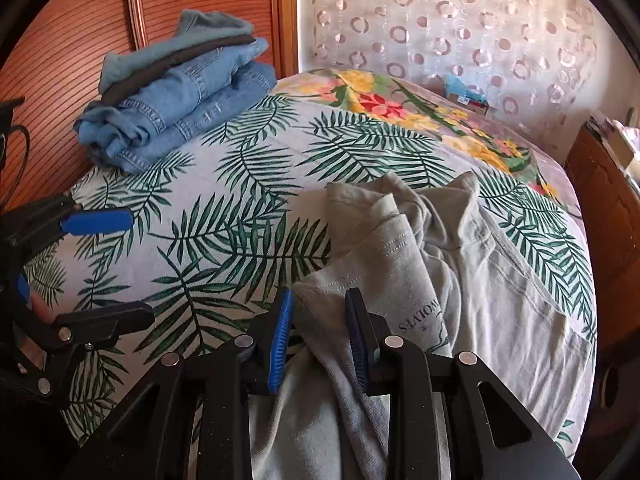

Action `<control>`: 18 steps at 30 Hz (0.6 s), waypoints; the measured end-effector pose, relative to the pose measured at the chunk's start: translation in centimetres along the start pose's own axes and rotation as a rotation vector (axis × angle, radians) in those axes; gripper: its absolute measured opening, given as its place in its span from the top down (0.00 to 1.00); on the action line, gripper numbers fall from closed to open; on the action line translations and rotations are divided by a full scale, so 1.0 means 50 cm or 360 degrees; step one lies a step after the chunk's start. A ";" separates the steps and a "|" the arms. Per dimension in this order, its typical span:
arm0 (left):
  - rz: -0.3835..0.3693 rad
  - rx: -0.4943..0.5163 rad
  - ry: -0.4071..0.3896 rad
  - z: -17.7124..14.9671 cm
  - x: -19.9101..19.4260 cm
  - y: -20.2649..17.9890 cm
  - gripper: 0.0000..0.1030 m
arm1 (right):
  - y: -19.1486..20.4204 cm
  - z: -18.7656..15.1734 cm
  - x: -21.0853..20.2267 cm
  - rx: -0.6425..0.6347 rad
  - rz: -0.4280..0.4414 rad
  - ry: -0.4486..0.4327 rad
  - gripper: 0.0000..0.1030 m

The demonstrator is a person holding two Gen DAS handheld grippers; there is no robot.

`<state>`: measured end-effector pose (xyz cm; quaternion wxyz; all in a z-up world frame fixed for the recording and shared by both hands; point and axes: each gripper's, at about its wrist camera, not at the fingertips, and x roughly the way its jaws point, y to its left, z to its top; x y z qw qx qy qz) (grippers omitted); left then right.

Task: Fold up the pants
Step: 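Lift the pants with the right gripper and fold them over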

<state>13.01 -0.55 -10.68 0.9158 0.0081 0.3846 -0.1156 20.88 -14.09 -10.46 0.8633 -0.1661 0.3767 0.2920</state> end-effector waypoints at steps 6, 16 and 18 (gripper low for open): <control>0.0002 0.0004 0.0006 -0.004 -0.002 -0.001 0.21 | -0.003 0.000 0.010 -0.0017 0.0001 -0.0004 0.75; -0.0016 0.0040 0.0018 -0.003 -0.001 -0.020 0.21 | -0.034 -0.007 -0.061 0.0084 -0.0010 -0.0192 0.99; -0.0026 0.0047 0.0017 -0.002 -0.001 -0.027 0.21 | -0.042 -0.010 -0.079 0.0103 -0.0033 -0.0224 0.99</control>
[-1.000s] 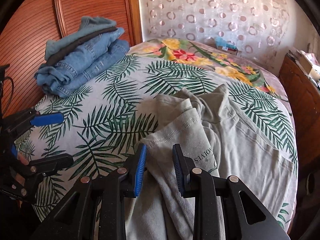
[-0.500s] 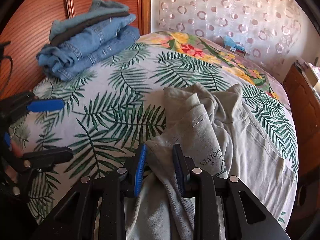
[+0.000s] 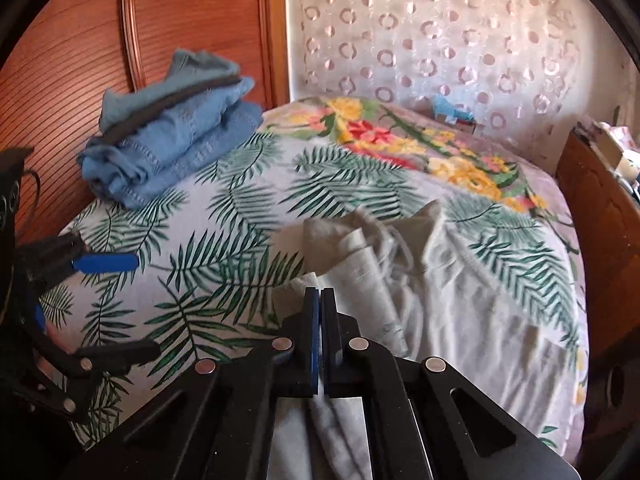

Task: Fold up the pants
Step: 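Lift the pants with the right gripper and fold them over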

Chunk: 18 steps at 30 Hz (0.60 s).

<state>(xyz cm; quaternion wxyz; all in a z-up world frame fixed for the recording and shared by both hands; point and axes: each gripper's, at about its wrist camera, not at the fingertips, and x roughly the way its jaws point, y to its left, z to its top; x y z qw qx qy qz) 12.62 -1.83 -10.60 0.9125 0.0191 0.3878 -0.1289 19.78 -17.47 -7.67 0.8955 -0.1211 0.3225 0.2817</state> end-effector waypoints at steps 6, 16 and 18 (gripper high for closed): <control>-0.0018 0.0031 0.0002 0.008 0.003 -0.020 0.21 | -0.045 -0.003 -0.050 0.0066 -0.0087 -0.0065 0.99; -0.0043 0.0060 0.0003 0.013 0.008 -0.045 0.21 | -0.146 -0.011 -0.095 0.0169 -0.0323 -0.0083 1.00; -0.0046 0.0065 0.0002 0.013 0.008 -0.047 0.21 | -0.161 -0.014 -0.096 0.0188 -0.0375 -0.0074 1.00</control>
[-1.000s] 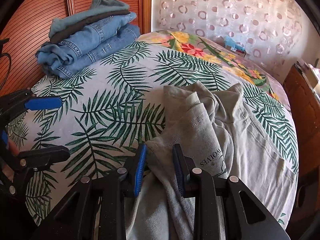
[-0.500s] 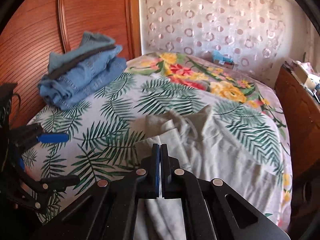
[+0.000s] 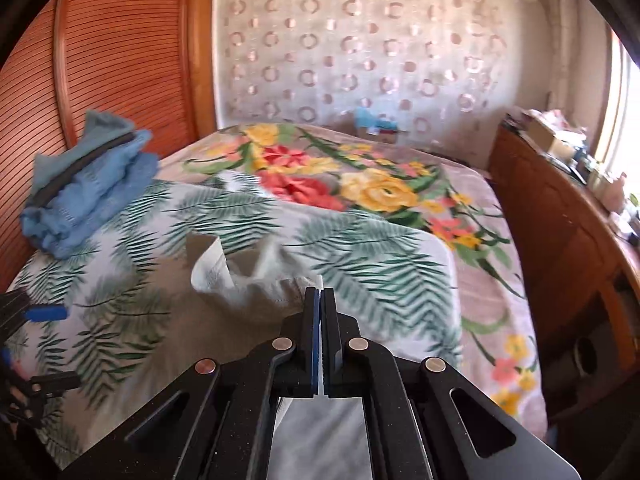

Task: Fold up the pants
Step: 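Lift the pants with the right gripper and fold them over, then lower the folded part and open the right gripper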

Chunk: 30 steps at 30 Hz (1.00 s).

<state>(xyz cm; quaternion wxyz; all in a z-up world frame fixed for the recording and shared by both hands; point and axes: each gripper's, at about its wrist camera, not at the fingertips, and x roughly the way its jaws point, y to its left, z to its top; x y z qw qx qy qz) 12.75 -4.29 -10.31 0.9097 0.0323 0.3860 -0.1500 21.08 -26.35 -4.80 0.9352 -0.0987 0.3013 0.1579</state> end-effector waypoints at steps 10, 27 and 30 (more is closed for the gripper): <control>-0.0001 0.0004 0.0005 -0.002 -0.001 -0.002 0.21 | -0.056 -0.023 0.050 0.0148 -0.0129 0.0157 1.00; -0.0043 0.0092 0.0044 0.029 0.038 -0.057 0.21 | -0.060 -0.017 0.117 0.0169 -0.0009 0.0294 0.74; -0.0038 0.0106 0.0063 0.029 0.048 -0.066 0.21 | -0.063 -0.014 0.118 0.0152 -0.0027 0.0296 0.74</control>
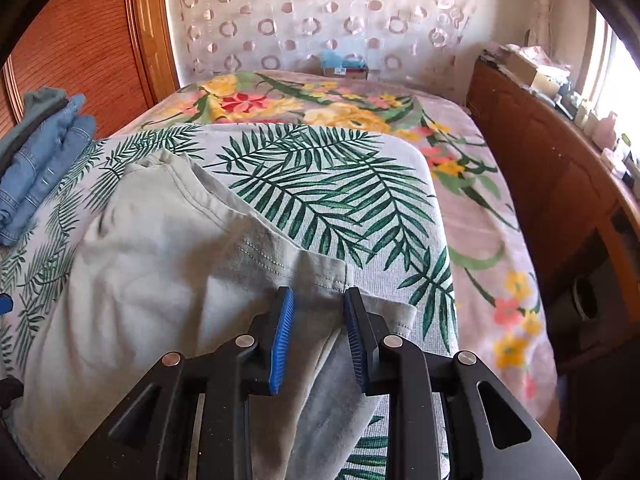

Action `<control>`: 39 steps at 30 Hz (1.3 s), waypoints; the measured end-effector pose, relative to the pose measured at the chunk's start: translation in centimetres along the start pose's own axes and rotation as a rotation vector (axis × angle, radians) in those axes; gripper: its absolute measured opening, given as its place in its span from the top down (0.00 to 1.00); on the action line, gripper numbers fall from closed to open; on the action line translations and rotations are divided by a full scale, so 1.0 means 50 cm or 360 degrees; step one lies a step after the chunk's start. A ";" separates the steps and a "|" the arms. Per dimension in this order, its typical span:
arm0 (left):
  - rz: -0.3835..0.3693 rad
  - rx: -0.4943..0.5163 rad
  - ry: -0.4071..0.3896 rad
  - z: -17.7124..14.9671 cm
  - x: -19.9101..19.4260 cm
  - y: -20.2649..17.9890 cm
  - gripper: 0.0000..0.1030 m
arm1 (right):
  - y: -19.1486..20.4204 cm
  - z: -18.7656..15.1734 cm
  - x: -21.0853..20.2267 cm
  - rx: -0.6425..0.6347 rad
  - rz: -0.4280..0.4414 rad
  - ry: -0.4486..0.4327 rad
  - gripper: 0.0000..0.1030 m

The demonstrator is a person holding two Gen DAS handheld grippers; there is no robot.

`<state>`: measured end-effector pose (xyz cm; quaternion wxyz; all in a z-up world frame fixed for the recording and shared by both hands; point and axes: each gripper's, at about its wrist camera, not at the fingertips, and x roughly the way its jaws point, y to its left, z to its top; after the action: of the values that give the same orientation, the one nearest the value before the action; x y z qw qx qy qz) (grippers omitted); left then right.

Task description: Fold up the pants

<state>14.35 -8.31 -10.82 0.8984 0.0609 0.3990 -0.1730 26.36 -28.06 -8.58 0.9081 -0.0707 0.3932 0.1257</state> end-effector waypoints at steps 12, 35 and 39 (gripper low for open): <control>0.0010 0.0013 0.0029 -0.009 0.012 -0.011 0.21 | -0.064 -0.012 -0.059 0.0112 -0.0161 -0.0112 0.99; -0.0030 0.0029 -0.0028 -0.032 -0.046 -0.016 0.21 | 0.021 -0.178 -0.226 0.0097 0.0110 -0.0191 0.68; -0.0064 0.0029 -0.0034 -0.047 -0.062 -0.019 0.21 | 0.028 -0.224 -0.247 0.0093 0.0131 -0.0180 0.68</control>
<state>10.44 -7.77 -10.10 0.8984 0.0594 0.3888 -0.1952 10.02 -31.39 -7.20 0.9246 -0.0207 0.3473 0.1553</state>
